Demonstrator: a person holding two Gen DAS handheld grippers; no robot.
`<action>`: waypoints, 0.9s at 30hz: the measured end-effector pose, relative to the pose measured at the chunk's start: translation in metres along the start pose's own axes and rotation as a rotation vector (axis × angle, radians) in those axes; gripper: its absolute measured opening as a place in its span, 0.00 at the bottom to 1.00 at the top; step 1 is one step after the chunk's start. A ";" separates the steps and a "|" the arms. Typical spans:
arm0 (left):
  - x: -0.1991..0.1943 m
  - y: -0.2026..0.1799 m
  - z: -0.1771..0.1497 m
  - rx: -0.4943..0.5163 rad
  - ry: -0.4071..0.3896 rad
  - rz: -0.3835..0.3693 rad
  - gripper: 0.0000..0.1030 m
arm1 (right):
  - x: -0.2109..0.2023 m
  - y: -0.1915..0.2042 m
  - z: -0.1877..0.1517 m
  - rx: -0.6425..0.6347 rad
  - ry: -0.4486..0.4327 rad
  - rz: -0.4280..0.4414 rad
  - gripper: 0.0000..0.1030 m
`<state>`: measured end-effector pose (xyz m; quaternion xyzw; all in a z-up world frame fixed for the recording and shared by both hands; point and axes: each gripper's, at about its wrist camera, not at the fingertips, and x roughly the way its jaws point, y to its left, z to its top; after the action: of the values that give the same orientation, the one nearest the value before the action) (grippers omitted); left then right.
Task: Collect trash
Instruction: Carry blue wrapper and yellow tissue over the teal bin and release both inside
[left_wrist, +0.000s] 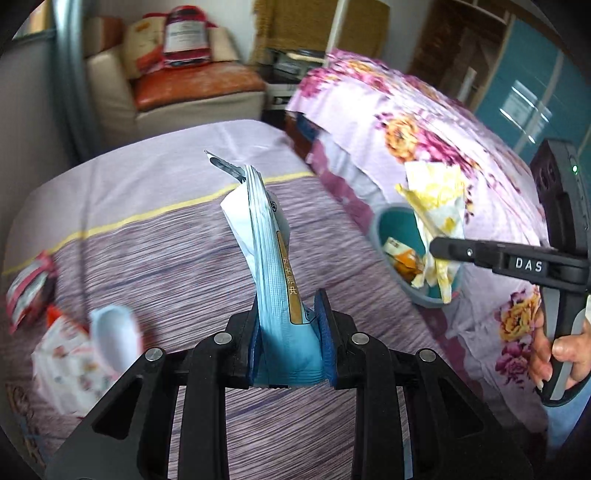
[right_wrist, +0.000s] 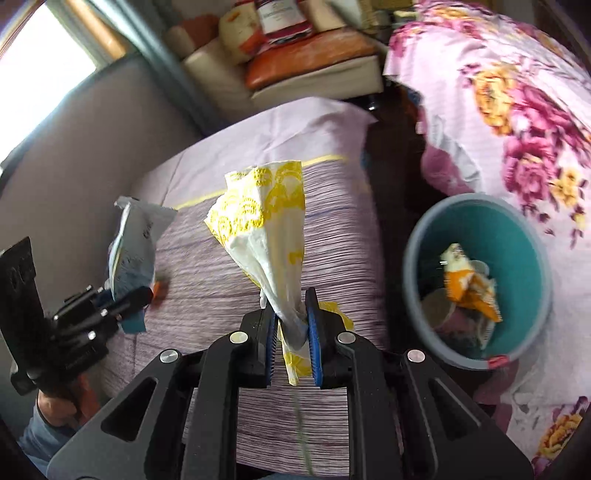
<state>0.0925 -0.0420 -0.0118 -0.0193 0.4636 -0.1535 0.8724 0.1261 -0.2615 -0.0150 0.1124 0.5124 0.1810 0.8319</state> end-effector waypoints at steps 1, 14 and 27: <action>0.005 -0.009 0.003 0.011 0.005 -0.009 0.26 | -0.003 -0.005 0.000 0.005 -0.008 -0.006 0.14; 0.063 -0.110 0.039 0.133 0.059 -0.119 0.26 | -0.060 -0.113 0.000 0.168 -0.122 -0.102 0.14; 0.121 -0.178 0.056 0.212 0.140 -0.185 0.26 | -0.063 -0.178 -0.005 0.258 -0.115 -0.141 0.14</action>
<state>0.1571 -0.2524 -0.0460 0.0412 0.5007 -0.2824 0.8172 0.1293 -0.4493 -0.0324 0.1922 0.4894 0.0483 0.8492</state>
